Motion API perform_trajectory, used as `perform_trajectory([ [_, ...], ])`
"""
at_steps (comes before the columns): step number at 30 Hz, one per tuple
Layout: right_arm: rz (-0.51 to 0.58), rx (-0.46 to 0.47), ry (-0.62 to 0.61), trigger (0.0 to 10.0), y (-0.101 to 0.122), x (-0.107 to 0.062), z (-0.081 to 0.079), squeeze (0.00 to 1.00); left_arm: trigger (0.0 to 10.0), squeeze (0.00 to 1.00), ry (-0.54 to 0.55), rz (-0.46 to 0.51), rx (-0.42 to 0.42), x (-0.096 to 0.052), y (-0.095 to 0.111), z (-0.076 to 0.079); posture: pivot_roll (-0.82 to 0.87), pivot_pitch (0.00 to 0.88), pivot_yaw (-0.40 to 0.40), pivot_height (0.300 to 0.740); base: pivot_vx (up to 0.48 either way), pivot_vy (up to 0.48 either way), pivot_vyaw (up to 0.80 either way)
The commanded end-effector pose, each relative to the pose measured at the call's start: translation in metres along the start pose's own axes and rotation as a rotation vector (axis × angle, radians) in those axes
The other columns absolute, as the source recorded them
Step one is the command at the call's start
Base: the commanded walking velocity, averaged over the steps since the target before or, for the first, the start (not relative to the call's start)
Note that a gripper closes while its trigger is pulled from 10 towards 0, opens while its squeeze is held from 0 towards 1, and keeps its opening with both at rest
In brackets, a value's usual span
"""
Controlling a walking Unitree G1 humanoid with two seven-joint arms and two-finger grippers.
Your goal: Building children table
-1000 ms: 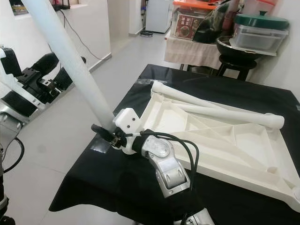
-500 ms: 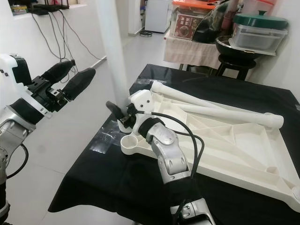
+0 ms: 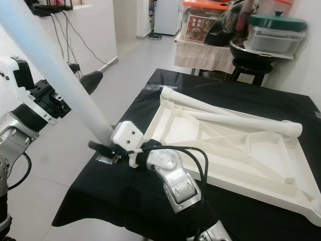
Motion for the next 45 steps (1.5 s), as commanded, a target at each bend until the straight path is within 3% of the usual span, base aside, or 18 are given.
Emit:
perform_trajectory([
  [1, -0.065, -0.008, -0.051, 10.0, -0.012, -0.001, 0.008, 0.00, 10.0, 0.00, -0.065, 0.009, -0.030, 0.004, 0.000, 0.014, 0.05, 0.000, -0.034, 0.740, 0.000, 0.000, 0.00],
  [5, -0.074, 0.003, -0.077, 10.0, -0.014, -0.001, 0.013, 0.00, 10.0, 0.00, -0.073, 0.006, -0.033, 0.004, -0.001, 0.016, 0.05, 0.000, -0.034, 0.740, 0.000, 0.000, 0.00],
  [7, -0.079, 0.086, -0.216, 10.0, -0.016, -0.006, 0.037, 0.00, 10.0, 0.00, -0.080, 0.003, -0.035, 0.003, -0.001, 0.018, 0.05, 0.000, -0.034, 0.740, 0.000, 0.000, 0.00],
  [8, -0.079, 0.086, -0.216, 10.0, -0.016, -0.006, 0.037, 0.00, 10.0, 0.00, -0.080, 0.003, -0.035, 0.003, -0.001, 0.018, 0.05, 0.000, -0.034, 0.740, 0.000, 0.000, 0.00],
  [10, -0.087, 0.167, -0.345, 10.0, -0.020, -0.013, 0.060, 0.00, 10.0, 0.00, -0.088, 0.004, -0.039, 0.003, -0.001, 0.019, 0.05, 0.000, -0.036, 0.740, 0.000, 0.000, 0.00],
  [15, -0.072, 0.253, -0.412, 10.0, -0.020, -0.017, 0.071, 0.00, 10.0, 0.00, -0.104, 0.004, -0.043, 0.002, -0.001, 0.022, 0.05, 0.000, -0.036, 0.740, 0.000, 0.000, 0.00],
  [19, -0.070, 0.261, -0.419, 10.0, -0.019, -0.017, 0.072, 0.00, 10.0, 0.00, -0.112, 0.005, -0.043, 0.002, -0.001, 0.024, 0.05, 0.000, -0.036, 0.740, 0.000, 0.000, 0.00],
  [20, -0.119, 0.112, -0.359, 10.0, -0.019, -0.014, 0.064, 0.00, 10.0, 0.00, -0.112, 0.002, -0.033, 0.002, -0.001, 0.023, 0.05, 0.000, -0.036, 0.740, 0.000, 0.000, 0.00],
  [23, -0.119, 0.112, -0.359, 10.0, -0.019, -0.014, 0.064, 0.00, 10.0, 0.00, -0.112, 0.002, -0.033, 0.002, -0.001, 0.023, 0.05, 0.000, -0.036, 0.740, 0.000, 0.000, 0.00],
  [26, -0.159, -0.056, -0.246, 10.0, -0.016, -0.007, 0.048, 0.00, 10.0, 0.00, -0.108, -0.005, -0.014, 0.003, -0.002, 0.021, 0.05, 0.000, -0.031, 0.740, 0.000, 0.000, 0.00],
  [31, -0.192, -0.169, -0.170, 10.0, -0.012, -0.004, 0.038, 0.00, 10.0, 0.00, -0.106, -0.028, 0.005, 0.005, -0.008, 0.020, 0.04, 0.000, -0.028, 0.740, 0.000, 0.000, 0.00],
  [41, -0.230, -0.197, -0.169, 10.0, -0.017, -0.008, 0.039, 0.00, 10.0, 0.00, -0.064, -0.049, 0.050, 0.007, -0.015, 0.015, 0.04, 0.000, -0.029, 0.740, 0.000, 0.000, 0.00],
  [42, -0.236, -0.187, -0.180, 10.0, -0.019, -0.008, 0.041, 0.00, 9.2, 0.00, -0.048, -0.052, 0.067, 0.007, -0.015, 0.012, 0.04, 0.000, -0.031, 0.740, 0.000, 0.000, 0.00],
  [43, -0.244, -0.174, -0.193, 10.0, -0.021, -0.010, 0.043, 0.00, 0.2, 0.00, -0.031, -0.055, 0.085, 0.007, -0.016, 0.009, 0.04, 0.000, -0.031, 0.740, 0.000, 0.000, 0.00],
  [45, -0.247, -0.153, -0.198, 10.0, -0.022, -0.010, 0.044, 0.00, 0.0, 0.00, -0.031, -0.054, 0.086, 0.007, -0.016, 0.008, 0.04, 0.000, -0.031, 0.740, 0.000, 0.000, 0.00],
])
Point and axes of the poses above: a point about 5 cm out from each wrist's last joint towards the gripper, its own x axis pointing out of the wrist towards the gripper, its own y axis along the axis of the wrist's last joint, z = x × y, the point moved 4 cm from there along x, pointing out of the wrist towards the gripper, and after that the axes turned 8 degrees about x, right-handed, at the moved point
